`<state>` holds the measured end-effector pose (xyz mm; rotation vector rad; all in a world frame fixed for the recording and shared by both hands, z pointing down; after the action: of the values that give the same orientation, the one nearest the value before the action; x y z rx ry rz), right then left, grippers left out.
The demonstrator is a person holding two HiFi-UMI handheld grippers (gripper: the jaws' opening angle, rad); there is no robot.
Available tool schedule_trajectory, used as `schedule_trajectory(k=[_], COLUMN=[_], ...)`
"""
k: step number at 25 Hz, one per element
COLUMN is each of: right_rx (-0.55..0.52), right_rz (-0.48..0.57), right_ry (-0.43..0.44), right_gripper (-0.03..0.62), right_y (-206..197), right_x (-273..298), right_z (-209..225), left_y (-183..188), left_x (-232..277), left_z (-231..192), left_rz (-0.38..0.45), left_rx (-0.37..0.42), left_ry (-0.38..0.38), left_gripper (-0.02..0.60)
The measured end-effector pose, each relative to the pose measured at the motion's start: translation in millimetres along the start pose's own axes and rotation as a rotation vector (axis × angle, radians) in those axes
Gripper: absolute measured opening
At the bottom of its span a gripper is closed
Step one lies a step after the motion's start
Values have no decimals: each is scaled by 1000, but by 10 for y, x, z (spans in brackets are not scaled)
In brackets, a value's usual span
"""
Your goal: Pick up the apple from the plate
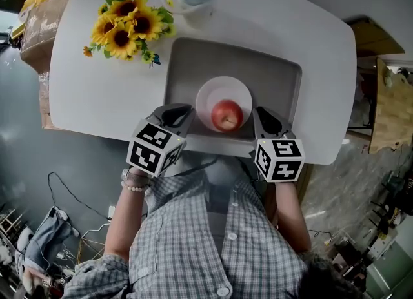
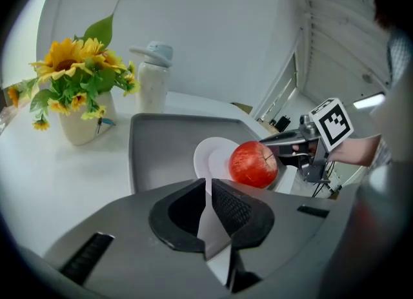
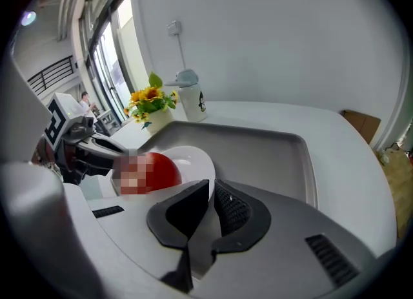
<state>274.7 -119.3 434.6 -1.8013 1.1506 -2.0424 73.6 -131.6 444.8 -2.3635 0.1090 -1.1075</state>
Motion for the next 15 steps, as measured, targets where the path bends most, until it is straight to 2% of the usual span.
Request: schedule_trajectory(k=[4,7,10,13,15], right_rx=[55,84,105,146,179], right_rz=[-45,-75,-88,-97,-102], right_ry=[63,85,104,138,162], right_gripper=[31,31,32,82,86], right_y=[-77,-123,-140,-153,-163], right_x=[91,142,171,197,219], right_z=[-32,-40,-42,-46,-60], left_y=[-2,-29,-57,-62,-57], left_x=[52,98,135,157,175], left_z=[-44,-63,-70,-74,-73], left_rz=[7,-15,-46,-63,-72], left_rx=[-55,-81,-83,-80,-90], left_ry=[19,21,32,43,43], left_gripper=[14,69,80,87,89])
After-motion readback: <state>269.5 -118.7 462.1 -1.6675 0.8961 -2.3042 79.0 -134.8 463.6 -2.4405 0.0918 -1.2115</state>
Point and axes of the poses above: the fingertips, and each gripper's own axes: x forward along the fingers, z to its right, y out of its top, the point moved 4 cm from there along -x, backward along the fingers, and after that the axes turned 14 degrees about -x, right-handed, at the moved point
